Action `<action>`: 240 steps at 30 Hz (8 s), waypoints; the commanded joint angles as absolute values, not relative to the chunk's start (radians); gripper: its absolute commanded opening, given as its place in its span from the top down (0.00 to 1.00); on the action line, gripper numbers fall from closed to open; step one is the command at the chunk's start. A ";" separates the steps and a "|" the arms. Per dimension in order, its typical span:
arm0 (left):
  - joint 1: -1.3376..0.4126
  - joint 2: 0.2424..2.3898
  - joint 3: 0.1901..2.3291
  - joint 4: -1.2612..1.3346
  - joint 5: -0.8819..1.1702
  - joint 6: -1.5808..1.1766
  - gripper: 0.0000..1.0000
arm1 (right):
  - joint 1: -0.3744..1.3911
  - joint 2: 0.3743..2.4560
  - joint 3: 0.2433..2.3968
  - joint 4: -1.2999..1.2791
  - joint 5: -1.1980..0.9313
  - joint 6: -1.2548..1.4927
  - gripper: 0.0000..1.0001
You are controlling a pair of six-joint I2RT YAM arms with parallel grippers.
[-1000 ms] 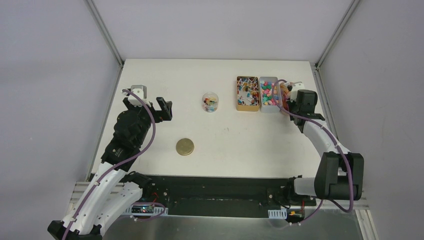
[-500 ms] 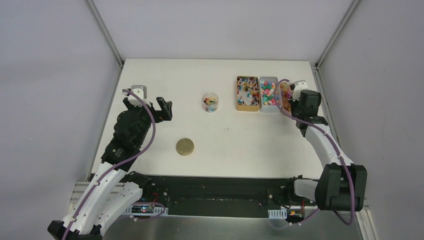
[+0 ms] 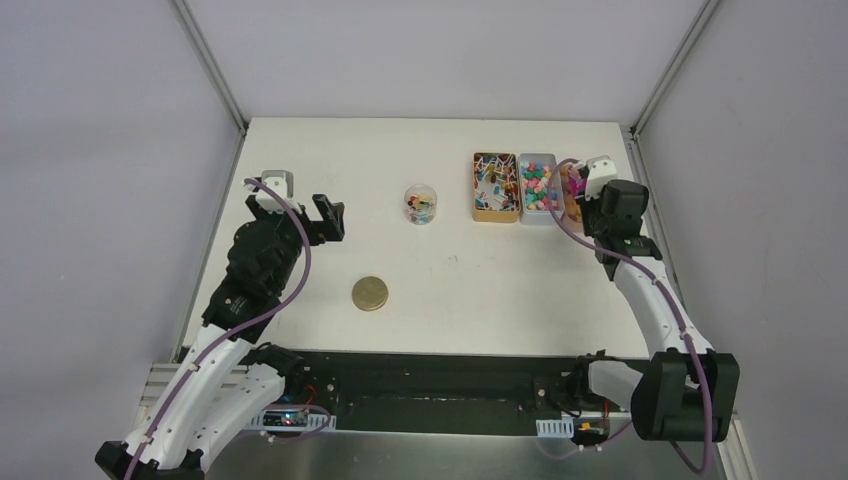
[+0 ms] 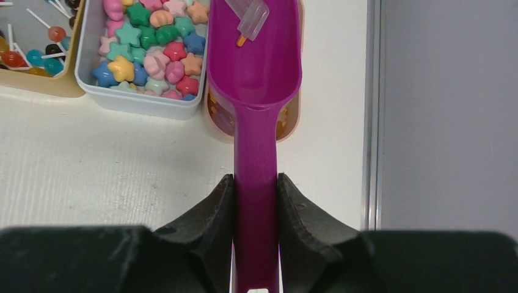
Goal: Pack the candies
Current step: Scoop the fake candies from the storage box, then place the fake candies in the packing bottle, then scoop the fake candies from the storage box.
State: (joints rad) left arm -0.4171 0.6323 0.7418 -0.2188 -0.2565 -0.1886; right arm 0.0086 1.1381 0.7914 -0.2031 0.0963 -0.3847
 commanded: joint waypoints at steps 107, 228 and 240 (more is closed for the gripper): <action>-0.411 0.596 0.744 -0.216 -0.293 -0.163 0.01 | 0.941 1.713 1.360 -0.411 0.660 -0.918 1.00; -0.411 0.603 0.742 -0.217 -0.295 -0.161 0.01 | 0.087 1.655 1.197 -0.541 0.295 -0.397 1.00; -0.411 0.607 0.741 -0.217 -0.296 -0.162 0.01 | 0.071 1.606 1.105 -0.424 0.286 -0.398 1.00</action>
State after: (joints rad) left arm -0.4171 0.6067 0.7418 -0.2260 -0.2863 -0.1776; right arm 0.0772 1.6516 1.1351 -0.4923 0.3458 -0.4084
